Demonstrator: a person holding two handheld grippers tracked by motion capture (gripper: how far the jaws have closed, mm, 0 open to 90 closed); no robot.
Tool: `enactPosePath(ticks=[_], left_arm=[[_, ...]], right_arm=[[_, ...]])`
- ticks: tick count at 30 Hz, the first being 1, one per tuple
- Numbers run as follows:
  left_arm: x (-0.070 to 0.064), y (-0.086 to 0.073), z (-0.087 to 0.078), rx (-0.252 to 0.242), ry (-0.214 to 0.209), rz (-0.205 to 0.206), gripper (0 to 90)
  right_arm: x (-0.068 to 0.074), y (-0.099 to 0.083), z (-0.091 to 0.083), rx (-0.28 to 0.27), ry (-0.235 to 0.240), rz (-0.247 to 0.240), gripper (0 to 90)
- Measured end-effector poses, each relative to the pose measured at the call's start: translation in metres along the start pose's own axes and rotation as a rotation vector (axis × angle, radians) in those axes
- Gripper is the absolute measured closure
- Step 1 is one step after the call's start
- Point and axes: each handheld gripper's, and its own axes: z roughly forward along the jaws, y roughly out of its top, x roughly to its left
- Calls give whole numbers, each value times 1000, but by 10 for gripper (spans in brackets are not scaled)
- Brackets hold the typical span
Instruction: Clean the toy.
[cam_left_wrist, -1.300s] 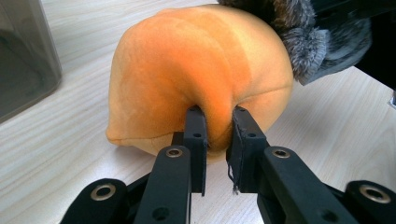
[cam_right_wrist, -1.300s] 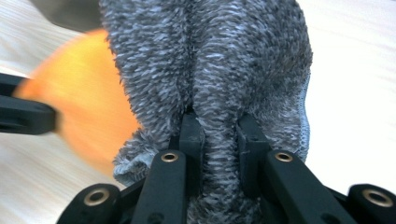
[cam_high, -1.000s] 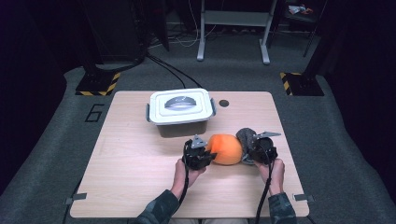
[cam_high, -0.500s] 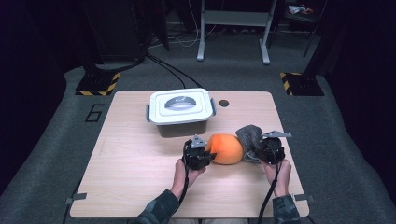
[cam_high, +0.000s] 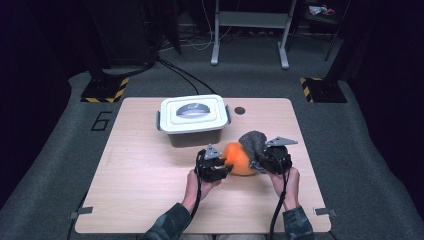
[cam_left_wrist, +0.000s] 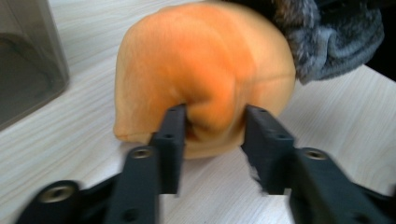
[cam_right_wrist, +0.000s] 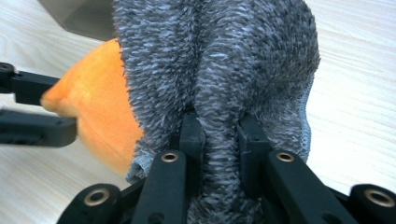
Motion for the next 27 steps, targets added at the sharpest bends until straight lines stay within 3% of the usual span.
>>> enactPosePath(ticks=[4,8,12,17,20,27], left_arm=[[-3,-4,3,4,50,36,444],[-11,2,8,-6,109,121,428],[-15,3,14,-11,105,154,612],[-13,4,15,-13,75,105,756],[-13,7,12,-14,61,86,776],[-12,12,6,-18,24,21,788]], right_arm=[[-2,1,1,0,0,-4,757],[-3,2,2,3,-1,-4,757],[-6,1,2,3,-2,6,756],[-11,-3,-2,-3,5,29,756],[-13,-4,-7,-21,3,40,756],[-4,-1,-22,-55,-8,7,756]])
